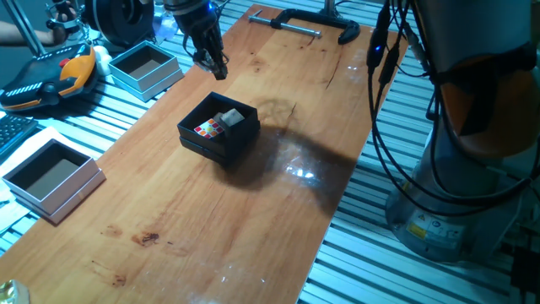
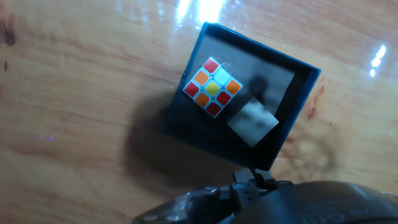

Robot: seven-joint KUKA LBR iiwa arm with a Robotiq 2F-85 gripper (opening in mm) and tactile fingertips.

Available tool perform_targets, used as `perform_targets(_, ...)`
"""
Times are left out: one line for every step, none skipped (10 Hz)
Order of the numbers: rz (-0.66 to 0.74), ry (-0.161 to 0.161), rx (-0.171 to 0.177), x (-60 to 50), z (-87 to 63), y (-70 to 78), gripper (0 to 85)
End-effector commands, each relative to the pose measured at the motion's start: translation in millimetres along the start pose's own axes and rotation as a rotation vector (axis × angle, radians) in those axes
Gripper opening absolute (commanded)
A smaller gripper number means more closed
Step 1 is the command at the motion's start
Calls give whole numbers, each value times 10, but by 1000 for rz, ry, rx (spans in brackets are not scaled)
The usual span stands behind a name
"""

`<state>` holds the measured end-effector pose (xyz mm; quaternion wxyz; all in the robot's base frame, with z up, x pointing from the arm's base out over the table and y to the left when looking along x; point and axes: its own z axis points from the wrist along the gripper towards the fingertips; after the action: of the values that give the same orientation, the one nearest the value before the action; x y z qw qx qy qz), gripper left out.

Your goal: Take everything out of the gift box

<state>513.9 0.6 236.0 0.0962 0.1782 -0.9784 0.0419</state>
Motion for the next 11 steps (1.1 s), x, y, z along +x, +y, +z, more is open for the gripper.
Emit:
perform_targets(-1, -11, 4, 10, 2, 3, 10)
perform_targets(-1, -14, 6, 13, 1, 4, 10)
perform_targets(-1, -16, 6, 15, 1, 5, 10)
perform_targets(-1, -17, 7, 15, 1, 5, 10)
perform_targets(-2, -21, 8, 15, 1, 5, 10)
perform_targets(-2, -31, 12, 15, 1, 5, 10)
perform_targets(-4, -33, 13, 15, 1, 5, 10)
perform_targets(88, -29, 10, 15, 1, 5, 10)
perform_targets(223, -42, 11, 15, 1, 5, 7)
perform_targets(332, -61, 11, 15, 1, 5, 7)
perform_targets(421, -94, -61, 15, 1, 5, 7)
